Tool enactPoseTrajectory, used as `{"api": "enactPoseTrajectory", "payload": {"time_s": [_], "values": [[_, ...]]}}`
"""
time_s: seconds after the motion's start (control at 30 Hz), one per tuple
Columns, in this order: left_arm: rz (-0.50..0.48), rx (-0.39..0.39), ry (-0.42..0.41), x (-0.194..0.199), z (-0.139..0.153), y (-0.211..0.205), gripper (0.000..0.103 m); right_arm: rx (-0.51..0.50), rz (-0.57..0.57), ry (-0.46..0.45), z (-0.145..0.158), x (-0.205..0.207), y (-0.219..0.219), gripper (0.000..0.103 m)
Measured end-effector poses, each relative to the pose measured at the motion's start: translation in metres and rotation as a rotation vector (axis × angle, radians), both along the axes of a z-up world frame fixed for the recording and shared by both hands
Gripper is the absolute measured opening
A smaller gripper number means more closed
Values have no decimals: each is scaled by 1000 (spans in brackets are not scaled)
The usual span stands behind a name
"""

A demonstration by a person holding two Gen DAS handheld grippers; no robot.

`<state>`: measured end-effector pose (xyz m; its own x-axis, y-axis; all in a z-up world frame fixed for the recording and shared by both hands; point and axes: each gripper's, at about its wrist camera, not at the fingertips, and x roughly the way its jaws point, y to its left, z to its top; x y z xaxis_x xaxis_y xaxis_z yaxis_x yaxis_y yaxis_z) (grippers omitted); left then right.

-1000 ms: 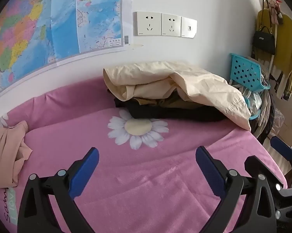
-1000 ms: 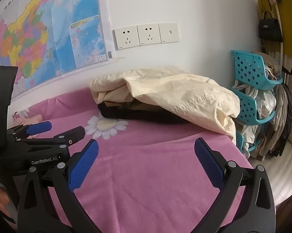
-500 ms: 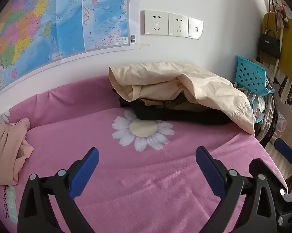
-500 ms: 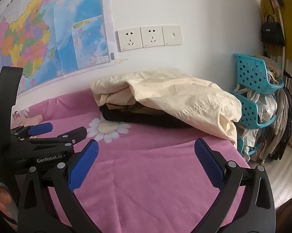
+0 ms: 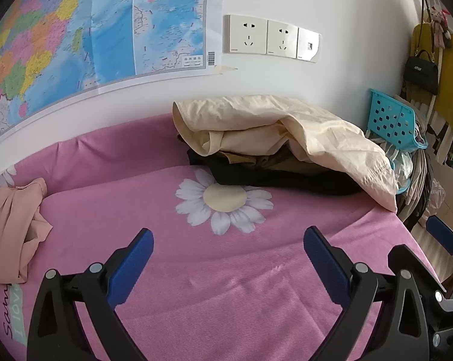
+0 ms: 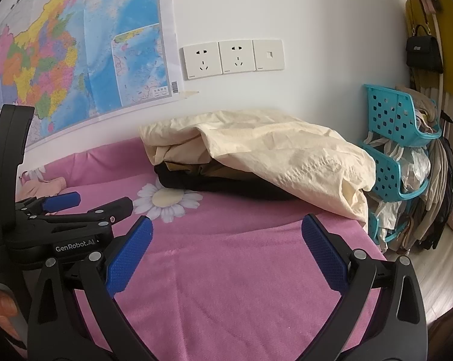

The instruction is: Fold large clothes

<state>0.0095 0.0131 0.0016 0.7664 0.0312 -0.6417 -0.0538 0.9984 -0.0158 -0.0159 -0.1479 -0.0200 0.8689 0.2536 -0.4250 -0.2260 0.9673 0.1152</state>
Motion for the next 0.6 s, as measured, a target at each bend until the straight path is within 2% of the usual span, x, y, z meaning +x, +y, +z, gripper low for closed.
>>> {"api": "enactPoseTrajectory", "payload": {"time_s": [0.6], "values": [[7, -7, 6, 3, -1, 2, 97, -10, 8, -10, 2, 3, 4, 98]]}}
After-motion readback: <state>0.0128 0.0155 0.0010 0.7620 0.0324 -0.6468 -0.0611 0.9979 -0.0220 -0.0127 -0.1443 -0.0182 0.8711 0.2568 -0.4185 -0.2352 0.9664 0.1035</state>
